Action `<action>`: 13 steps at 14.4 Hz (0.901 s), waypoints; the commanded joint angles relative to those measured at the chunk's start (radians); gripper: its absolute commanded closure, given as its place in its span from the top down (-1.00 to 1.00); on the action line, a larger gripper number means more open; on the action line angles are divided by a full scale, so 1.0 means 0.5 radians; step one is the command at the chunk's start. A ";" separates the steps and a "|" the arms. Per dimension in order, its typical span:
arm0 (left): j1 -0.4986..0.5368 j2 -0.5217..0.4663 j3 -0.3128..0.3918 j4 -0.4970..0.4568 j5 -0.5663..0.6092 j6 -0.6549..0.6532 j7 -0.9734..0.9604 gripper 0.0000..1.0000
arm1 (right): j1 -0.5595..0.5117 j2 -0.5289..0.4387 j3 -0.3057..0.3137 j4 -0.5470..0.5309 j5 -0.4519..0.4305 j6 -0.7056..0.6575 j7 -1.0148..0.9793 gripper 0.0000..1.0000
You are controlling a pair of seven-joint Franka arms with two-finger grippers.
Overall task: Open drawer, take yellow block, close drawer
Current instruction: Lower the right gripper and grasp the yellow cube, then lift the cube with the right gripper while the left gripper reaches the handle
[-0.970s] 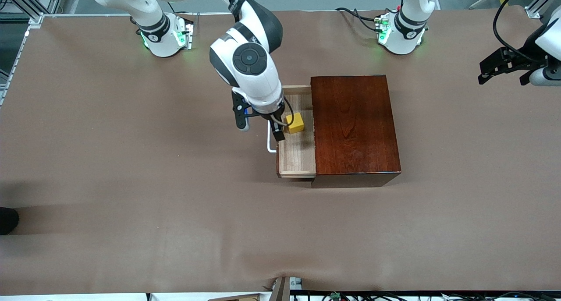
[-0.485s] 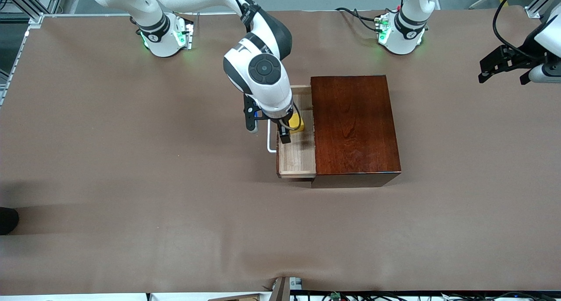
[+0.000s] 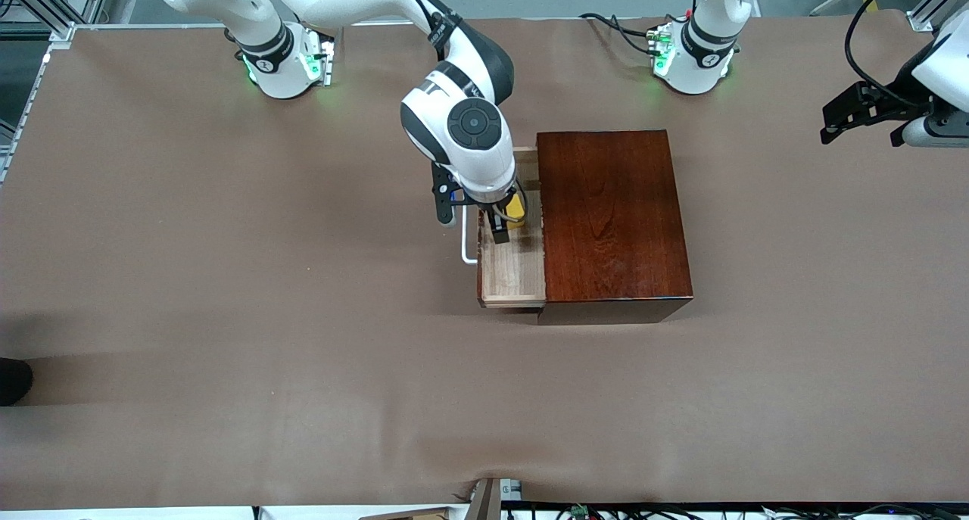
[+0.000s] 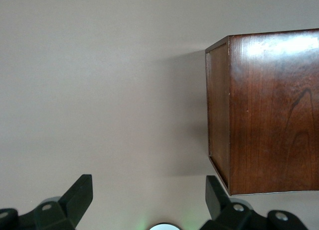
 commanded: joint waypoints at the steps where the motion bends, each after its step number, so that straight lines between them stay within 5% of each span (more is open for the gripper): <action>1: 0.020 -0.082 -0.003 -0.073 0.000 0.036 0.053 1.00 | 0.033 0.049 -0.020 0.055 -0.020 -0.011 0.041 1.00; 3: 0.038 -0.085 -0.006 -0.076 0.000 0.036 0.053 1.00 | 0.048 0.056 -0.017 0.049 -0.017 0.057 0.041 1.00; 4: 0.054 -0.085 -0.009 -0.076 0.000 0.036 0.053 1.00 | 0.048 0.056 -0.020 0.049 -0.023 0.063 0.038 0.66; 5: 0.054 -0.085 -0.012 -0.076 0.000 0.033 0.053 1.00 | 0.048 0.056 -0.020 0.049 -0.023 0.063 0.037 -0.06; 8: 0.054 -0.118 -0.022 -0.113 0.000 0.033 0.053 1.00 | 0.033 0.043 -0.023 0.058 -0.023 0.042 0.038 -0.90; 13: 0.054 -0.137 -0.022 -0.119 0.000 0.048 0.056 1.00 | -0.053 0.031 -0.026 0.251 0.001 -0.176 0.031 -1.00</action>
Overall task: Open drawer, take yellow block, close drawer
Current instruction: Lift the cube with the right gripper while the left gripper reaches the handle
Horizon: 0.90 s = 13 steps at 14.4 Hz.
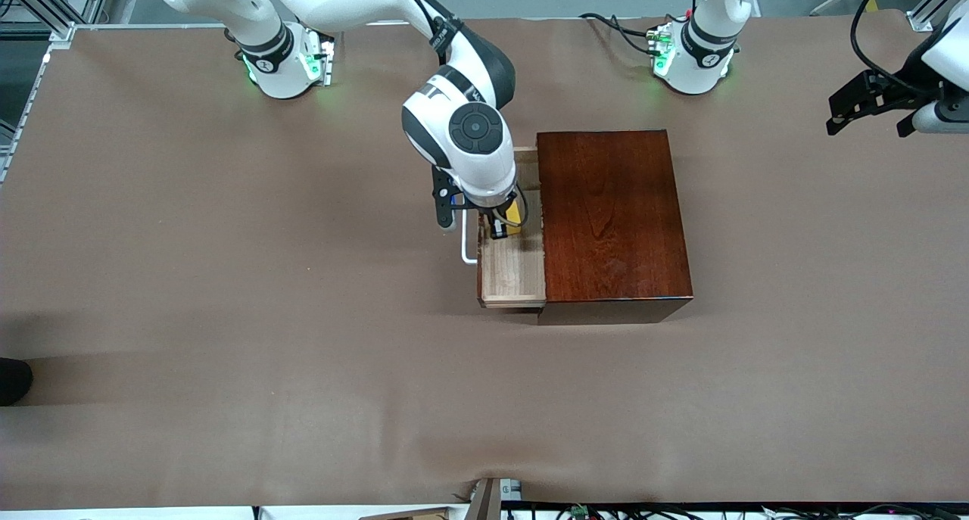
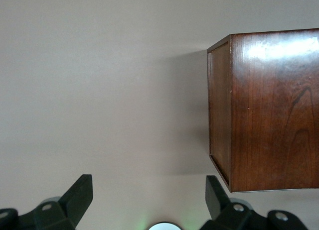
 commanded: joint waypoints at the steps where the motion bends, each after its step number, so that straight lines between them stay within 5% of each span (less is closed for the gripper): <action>1: 0.028 -0.055 -0.021 -0.065 0.003 0.050 0.052 1.00 | -0.081 0.000 0.018 0.170 0.005 -0.155 0.030 -1.00; 8: 0.010 0.006 -0.241 -0.050 -0.003 0.050 -0.046 1.00 | -0.201 -0.016 0.034 0.314 0.011 -0.309 -0.013 -1.00; 13: 0.010 0.071 -0.545 -0.038 0.000 0.065 -0.399 1.00 | -0.366 -0.126 0.024 0.320 0.041 -0.468 -0.585 -1.00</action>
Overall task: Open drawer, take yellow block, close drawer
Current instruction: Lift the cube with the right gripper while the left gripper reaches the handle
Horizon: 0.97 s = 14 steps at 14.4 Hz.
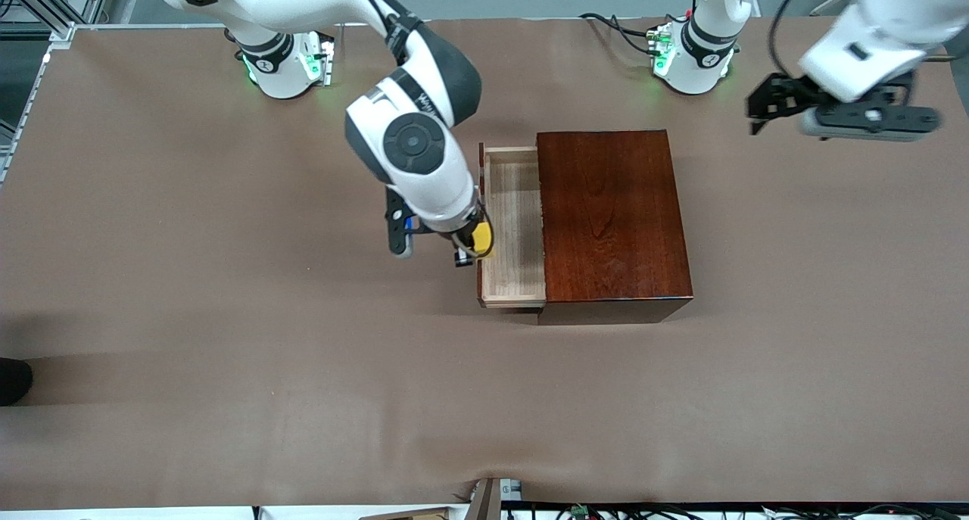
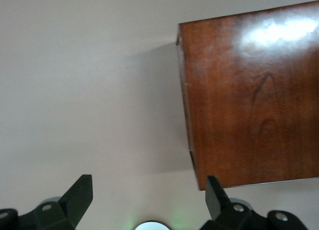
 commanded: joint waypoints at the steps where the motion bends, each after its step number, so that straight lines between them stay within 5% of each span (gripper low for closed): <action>1: 0.013 0.027 -0.142 -0.001 -0.003 0.044 -0.156 1.00 | -0.121 -0.110 0.024 -0.009 0.033 -0.199 -0.316 -1.00; 4: 0.004 0.159 -0.341 0.036 -0.034 0.142 -0.480 1.00 | -0.226 -0.153 0.018 -0.009 0.030 -0.326 -0.611 -1.00; 8: -0.036 0.569 -0.666 0.277 0.067 0.246 -1.274 1.00 | -0.400 -0.175 0.012 -0.092 0.011 -0.421 -1.043 -1.00; 14: -0.563 1.205 -0.685 0.688 0.456 0.341 -2.161 1.00 | -0.747 -0.211 0.006 -0.214 0.002 -0.467 -1.920 -1.00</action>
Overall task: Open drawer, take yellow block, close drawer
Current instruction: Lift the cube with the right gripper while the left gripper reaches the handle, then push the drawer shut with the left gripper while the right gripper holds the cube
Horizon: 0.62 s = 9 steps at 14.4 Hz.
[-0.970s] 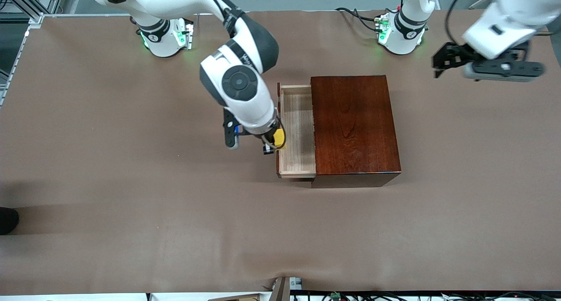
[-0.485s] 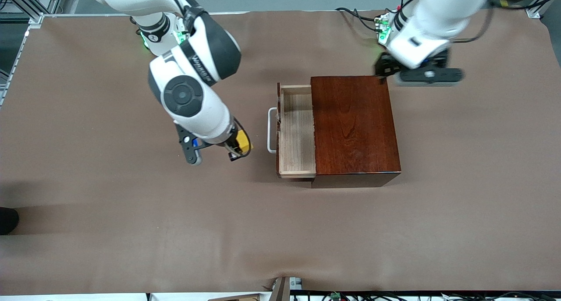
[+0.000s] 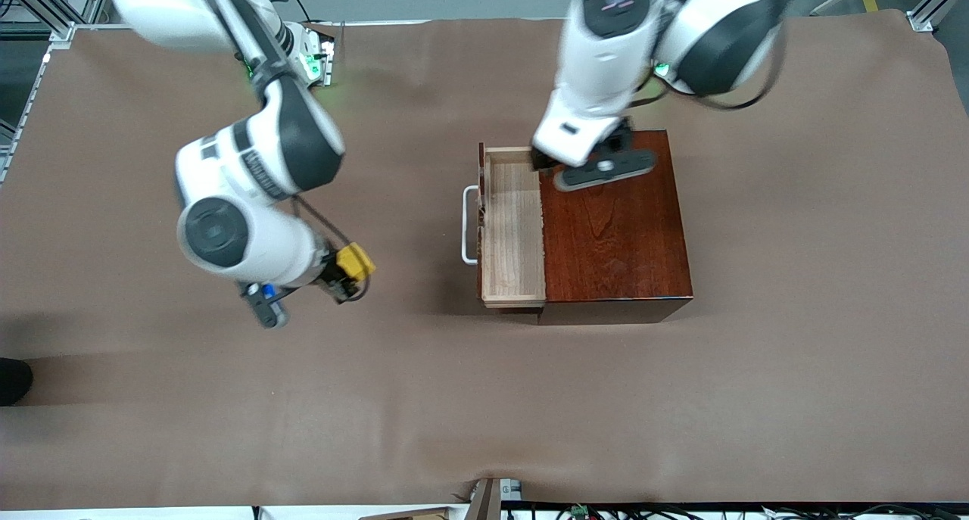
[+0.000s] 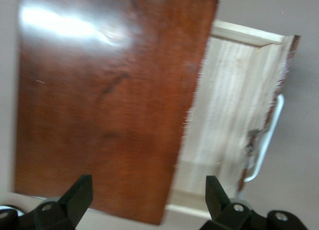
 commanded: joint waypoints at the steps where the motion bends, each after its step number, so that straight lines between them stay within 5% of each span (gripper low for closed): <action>1: -0.217 0.367 -0.003 0.348 0.172 0.041 -0.403 1.00 | -0.188 -0.087 0.031 -0.111 0.002 -0.083 -0.489 -1.00; 6: -0.441 0.604 0.055 0.471 0.329 0.439 -1.017 1.00 | -0.357 -0.158 0.031 -0.289 -0.185 -0.065 -0.990 -1.00; 9: -0.805 0.733 0.407 0.612 0.323 0.605 -1.321 1.00 | -0.409 -0.191 0.031 -0.408 -0.210 0.008 -1.138 -1.00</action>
